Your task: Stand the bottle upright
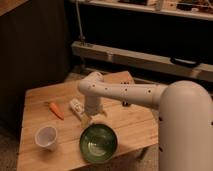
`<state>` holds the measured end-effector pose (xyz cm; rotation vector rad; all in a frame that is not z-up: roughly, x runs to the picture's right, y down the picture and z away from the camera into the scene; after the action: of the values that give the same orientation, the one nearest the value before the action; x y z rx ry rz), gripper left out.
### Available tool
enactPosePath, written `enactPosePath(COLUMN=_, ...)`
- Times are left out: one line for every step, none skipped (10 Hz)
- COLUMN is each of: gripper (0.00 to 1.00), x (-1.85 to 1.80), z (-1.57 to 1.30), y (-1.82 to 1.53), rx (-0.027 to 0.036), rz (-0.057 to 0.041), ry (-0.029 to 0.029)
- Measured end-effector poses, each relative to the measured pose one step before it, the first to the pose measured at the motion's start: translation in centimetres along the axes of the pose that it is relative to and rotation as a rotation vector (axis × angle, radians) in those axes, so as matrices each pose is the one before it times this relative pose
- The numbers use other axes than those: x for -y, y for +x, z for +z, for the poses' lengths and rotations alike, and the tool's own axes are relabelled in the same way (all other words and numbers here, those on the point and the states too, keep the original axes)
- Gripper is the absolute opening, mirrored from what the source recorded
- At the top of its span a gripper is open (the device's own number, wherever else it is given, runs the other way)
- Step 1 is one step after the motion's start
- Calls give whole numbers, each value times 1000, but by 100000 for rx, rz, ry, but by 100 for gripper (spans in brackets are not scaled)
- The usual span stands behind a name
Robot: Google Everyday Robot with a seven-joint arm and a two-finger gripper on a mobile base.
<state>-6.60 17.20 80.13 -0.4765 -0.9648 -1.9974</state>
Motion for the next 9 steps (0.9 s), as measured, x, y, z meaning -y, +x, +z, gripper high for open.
enactPosePath(gripper=80, x=-244, z=286, y=678, rx=422, rz=205, ry=281)
enactPosePath(gripper=80, x=24, z=256, y=423, rx=476, rz=-208, ry=-282)
enactPosePath(gripper=80, x=175, z=232, y=595, rx=335, rz=-537, ry=-571)
enactPosePath(gripper=80, x=-58, z=307, y=421, rx=470, rz=-211, ry=-820)
enactPosePath(gripper=80, x=-69, z=355, y=196, rx=568, rz=-162, ry=-474)
enactPosePath(gripper=80, x=50, z=325, y=226, rx=474, rz=-317, ry=-412)
enactPosePath(gripper=80, x=240, z=444, y=305, rx=632, rz=-787, ry=-682)
enactPosePath(gripper=80, x=92, z=190, y=103, rx=479, rz=-366, ry=-1320)
enactPosePath(gripper=80, x=-7, z=-10, y=23, rx=24, rz=82, ry=-895)
